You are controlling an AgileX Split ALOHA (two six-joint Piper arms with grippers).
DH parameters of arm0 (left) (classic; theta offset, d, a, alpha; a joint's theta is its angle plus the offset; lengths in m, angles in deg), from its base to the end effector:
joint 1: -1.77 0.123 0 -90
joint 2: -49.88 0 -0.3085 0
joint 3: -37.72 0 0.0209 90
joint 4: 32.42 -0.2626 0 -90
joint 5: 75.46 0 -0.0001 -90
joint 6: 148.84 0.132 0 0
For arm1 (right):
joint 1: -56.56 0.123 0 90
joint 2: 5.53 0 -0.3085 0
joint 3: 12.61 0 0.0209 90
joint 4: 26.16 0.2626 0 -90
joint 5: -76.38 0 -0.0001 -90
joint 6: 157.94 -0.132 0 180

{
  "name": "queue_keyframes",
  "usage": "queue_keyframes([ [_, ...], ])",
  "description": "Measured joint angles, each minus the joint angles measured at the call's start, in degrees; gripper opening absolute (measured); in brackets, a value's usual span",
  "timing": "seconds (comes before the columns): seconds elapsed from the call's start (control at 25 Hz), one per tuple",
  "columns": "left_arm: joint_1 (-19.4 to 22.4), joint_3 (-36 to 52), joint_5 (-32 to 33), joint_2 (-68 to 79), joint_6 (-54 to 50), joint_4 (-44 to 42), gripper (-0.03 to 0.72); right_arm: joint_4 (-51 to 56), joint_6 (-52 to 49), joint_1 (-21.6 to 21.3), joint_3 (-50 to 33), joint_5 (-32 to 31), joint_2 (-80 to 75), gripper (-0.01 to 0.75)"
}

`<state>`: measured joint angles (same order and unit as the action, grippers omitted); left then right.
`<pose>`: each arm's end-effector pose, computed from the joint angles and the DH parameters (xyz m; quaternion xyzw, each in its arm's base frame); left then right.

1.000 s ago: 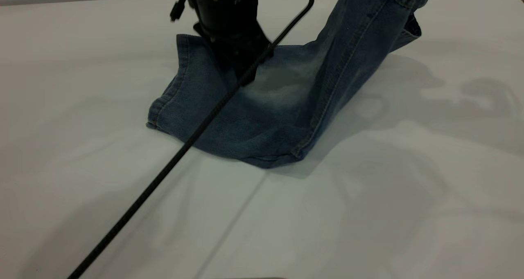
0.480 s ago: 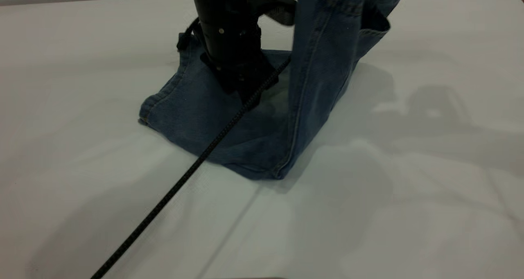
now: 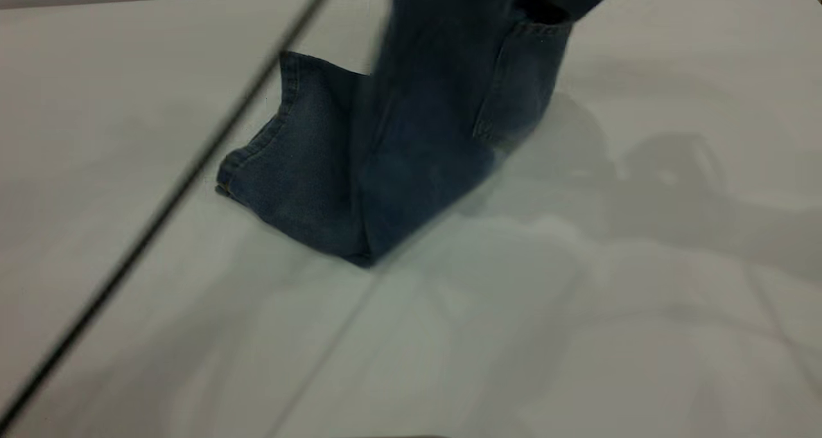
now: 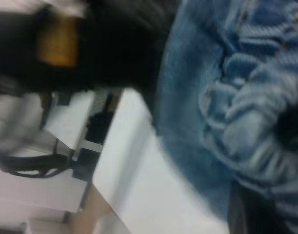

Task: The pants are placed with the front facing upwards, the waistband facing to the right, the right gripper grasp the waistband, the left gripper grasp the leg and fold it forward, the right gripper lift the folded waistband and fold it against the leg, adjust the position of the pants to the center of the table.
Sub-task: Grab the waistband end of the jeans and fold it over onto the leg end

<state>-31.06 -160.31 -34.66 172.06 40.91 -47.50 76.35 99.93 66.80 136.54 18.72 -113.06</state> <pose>0.4327 -0.2525 0.2349 0.4074 0.8558 0.0497 0.3148 0.3230 0.1690 0.1981 -0.0679 0.7966 0.5424 0.2582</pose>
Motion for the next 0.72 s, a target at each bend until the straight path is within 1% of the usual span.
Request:
queue_keyframes([
  [0.12,0.86,0.00,0.40,-4.66,-4.05,-4.56,0.335,-0.29,0.04,2.88,0.61,4.62,0.00,0.072],
  [0.16,1.22,0.00,0.59,-5.81,-4.70,-5.22,0.335,-0.41,0.04,3.39,0.99,5.22,0.00,0.072],
  [0.24,1.58,0.00,1.11,-6.83,-5.01,-5.56,0.335,-0.47,0.04,3.43,1.71,5.13,0.00,0.072],
  [0.4,2.14,0.17,3.55,-6.45,-5.15,-5.41,0.334,-1.72,-0.39,1.99,3.85,3.63,0.81,0.072],
  [0.52,3.81,0.40,3.96,-6.45,-5.47,-5.35,0.334,-5.62,-1.88,-0.26,4.38,2.88,3.24,0.072],
  [0.72,5.04,0.46,4.42,-6.45,-5.65,-4.85,0.334,-17.18,-8.03,-7.82,4.38,2.07,8.38,0.072],
])
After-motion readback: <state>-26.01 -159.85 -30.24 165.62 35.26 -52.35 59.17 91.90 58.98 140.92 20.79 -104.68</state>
